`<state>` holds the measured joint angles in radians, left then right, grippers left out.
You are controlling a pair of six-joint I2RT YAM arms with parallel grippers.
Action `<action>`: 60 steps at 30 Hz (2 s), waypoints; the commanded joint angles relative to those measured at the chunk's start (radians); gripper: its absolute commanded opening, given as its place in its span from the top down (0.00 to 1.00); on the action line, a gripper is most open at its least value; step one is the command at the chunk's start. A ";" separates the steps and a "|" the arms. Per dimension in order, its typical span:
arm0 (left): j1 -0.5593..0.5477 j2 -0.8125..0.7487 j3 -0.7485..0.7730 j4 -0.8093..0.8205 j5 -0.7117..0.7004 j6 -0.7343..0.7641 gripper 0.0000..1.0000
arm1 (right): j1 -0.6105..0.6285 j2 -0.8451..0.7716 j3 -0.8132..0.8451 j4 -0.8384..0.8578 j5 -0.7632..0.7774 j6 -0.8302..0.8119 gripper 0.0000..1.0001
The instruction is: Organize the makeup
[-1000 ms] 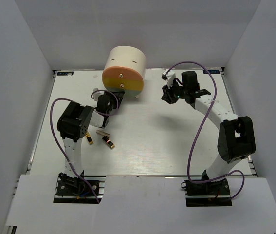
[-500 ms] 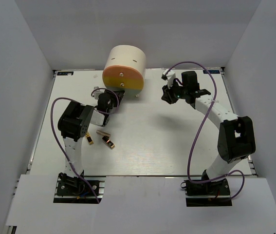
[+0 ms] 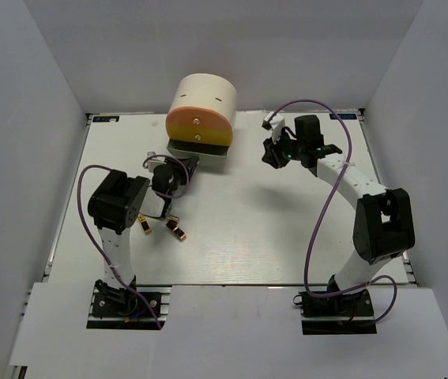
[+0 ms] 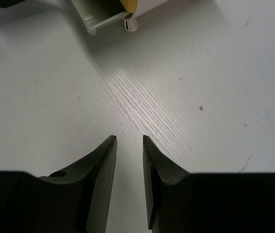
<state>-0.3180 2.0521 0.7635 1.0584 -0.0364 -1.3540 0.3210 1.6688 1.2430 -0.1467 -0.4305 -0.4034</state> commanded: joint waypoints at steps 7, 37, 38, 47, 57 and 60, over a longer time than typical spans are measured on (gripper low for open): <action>-0.004 -0.101 -0.075 -0.046 0.035 0.015 0.65 | -0.002 -0.040 0.019 0.006 -0.062 -0.021 0.61; 0.025 -0.929 0.001 -1.520 -0.028 0.392 0.99 | 0.409 0.049 0.033 -0.102 -0.282 -0.249 0.85; 0.025 -0.961 -0.013 -1.558 -0.055 0.382 0.92 | 0.429 0.072 0.036 -0.070 -0.255 -0.215 0.80; 0.025 -1.061 -0.006 -1.917 -0.302 0.339 0.33 | 0.570 0.281 0.211 -0.030 -0.091 0.107 0.45; 0.034 -0.790 0.056 -1.948 -0.411 0.427 0.17 | 0.579 0.289 0.184 -0.010 -0.045 0.195 0.41; 0.052 -0.725 0.060 -1.884 -0.396 0.470 0.17 | 0.575 0.275 0.167 -0.014 -0.040 0.192 0.41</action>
<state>-0.2859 1.3075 0.7918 -0.8673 -0.4011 -0.9386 0.8982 1.9759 1.4166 -0.1795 -0.4820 -0.2375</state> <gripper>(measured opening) 0.826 0.588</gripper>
